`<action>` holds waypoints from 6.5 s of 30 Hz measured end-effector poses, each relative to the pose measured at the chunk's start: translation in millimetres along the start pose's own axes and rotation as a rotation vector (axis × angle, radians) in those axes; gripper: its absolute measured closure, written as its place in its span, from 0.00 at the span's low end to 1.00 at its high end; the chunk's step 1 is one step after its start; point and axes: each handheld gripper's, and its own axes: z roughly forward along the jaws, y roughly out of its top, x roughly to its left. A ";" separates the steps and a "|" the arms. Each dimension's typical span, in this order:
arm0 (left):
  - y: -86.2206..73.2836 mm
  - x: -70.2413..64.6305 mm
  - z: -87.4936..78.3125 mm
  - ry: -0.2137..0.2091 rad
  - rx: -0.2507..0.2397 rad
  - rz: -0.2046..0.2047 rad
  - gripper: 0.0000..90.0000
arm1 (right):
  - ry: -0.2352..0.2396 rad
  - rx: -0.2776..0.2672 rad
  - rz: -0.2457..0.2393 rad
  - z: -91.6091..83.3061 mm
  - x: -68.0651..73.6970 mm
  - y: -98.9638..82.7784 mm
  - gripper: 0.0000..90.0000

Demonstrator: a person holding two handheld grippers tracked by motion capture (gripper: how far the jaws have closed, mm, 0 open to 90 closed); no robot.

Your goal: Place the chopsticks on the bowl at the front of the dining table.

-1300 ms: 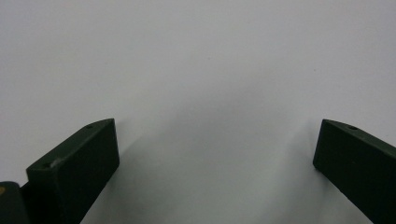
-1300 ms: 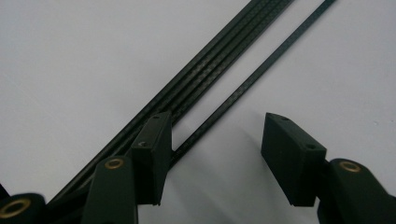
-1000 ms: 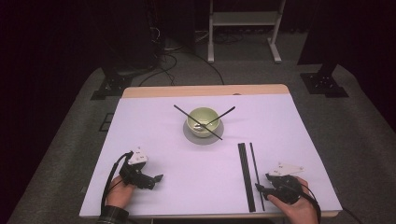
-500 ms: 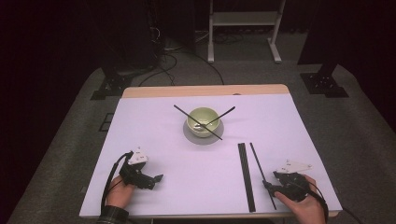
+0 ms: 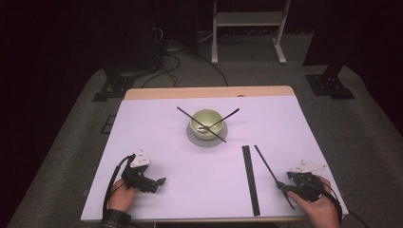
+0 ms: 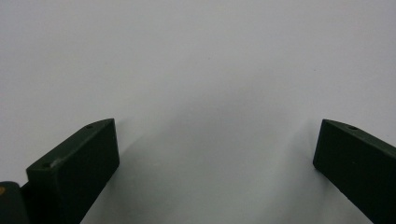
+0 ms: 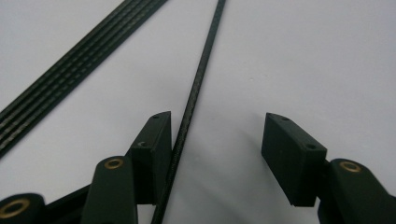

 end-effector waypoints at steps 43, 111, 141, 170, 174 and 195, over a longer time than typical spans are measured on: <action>0.0 0.0 0.0 0.000 0.000 0.000 0.00 | -0.092 -0.013 0.073 -3.4 -55.3 -5.2 0.46; 0.0 0.0 0.0 0.000 0.000 0.000 0.00 | 0.105 -0.022 -0.008 31.4 -55.6 33.8 0.92; 0.0 0.0 0.0 0.000 0.000 0.000 0.00 | 0.118 -0.032 0.003 29.6 -53.1 35.8 0.95; 0.0 0.0 0.0 0.000 0.000 0.000 0.00 | 0.145 -0.117 -0.018 14.9 -43.4 58.9 0.95; 0.0 0.0 0.0 0.000 0.000 0.000 0.00 | 0.147 -0.122 -0.027 14.3 -40.6 63.2 0.95; 0.0 0.0 0.0 0.000 0.000 0.000 0.00 | 0.181 -0.165 -0.058 16.4 -27.0 90.2 0.95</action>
